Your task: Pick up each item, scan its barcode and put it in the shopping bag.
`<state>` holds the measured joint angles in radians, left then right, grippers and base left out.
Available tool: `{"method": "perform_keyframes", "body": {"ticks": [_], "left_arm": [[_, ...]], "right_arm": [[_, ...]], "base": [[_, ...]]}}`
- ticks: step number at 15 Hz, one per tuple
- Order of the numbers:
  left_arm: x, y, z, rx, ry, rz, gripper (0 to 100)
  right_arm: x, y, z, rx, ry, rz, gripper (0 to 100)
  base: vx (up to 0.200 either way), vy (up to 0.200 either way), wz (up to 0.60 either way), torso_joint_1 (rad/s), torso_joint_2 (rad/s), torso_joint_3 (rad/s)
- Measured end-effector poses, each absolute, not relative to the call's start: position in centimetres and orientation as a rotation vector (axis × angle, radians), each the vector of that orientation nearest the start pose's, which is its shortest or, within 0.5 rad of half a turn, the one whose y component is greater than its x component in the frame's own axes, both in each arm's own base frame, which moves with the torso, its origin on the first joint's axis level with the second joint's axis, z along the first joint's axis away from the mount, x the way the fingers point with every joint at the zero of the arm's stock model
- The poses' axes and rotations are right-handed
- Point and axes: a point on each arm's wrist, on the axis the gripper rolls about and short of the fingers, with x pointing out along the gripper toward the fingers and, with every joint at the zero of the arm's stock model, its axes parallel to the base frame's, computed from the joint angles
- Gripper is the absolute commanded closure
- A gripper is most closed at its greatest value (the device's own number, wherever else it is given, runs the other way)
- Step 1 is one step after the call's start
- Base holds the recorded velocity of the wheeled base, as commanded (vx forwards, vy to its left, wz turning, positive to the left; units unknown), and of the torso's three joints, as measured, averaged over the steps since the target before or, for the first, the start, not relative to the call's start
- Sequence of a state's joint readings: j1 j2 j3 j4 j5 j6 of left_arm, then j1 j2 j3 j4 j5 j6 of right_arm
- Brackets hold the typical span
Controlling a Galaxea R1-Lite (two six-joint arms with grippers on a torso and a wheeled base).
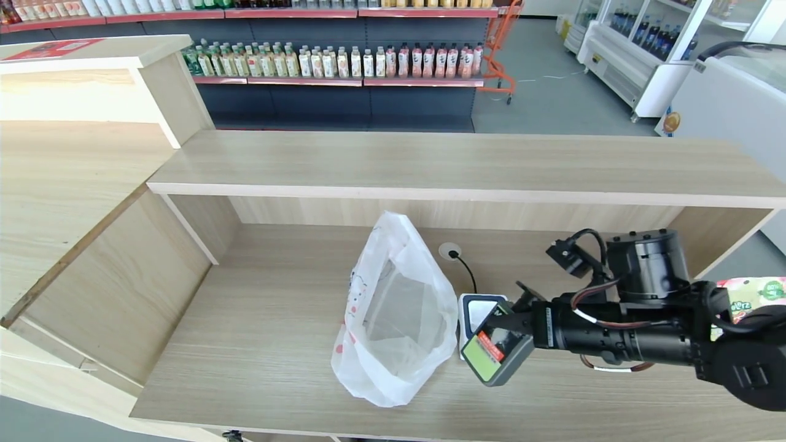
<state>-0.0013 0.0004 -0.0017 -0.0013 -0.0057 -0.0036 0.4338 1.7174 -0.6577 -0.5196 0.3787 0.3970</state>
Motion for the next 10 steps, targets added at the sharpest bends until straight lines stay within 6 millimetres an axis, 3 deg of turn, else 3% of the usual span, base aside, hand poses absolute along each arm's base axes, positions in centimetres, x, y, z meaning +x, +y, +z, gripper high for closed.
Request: {"method": "perform_keyframes", "body": {"ticks": [5,10], "left_arm": [[-2.3,0.0,7.6,-0.004,-0.003,-0.006,0],[-2.3,0.0,7.6,-0.004,-0.003,-0.006,0]], "right_arm": [[29.6,18.2,11.3,0.285,0.691,0.74,100],[32.4,22.6,8.2,0.003,0.49,0.899,100]], "base": [[0.0,0.0,0.0,0.0,0.0,0.0],[0.0,0.0,0.0,0.0,0.0,0.0]]}}
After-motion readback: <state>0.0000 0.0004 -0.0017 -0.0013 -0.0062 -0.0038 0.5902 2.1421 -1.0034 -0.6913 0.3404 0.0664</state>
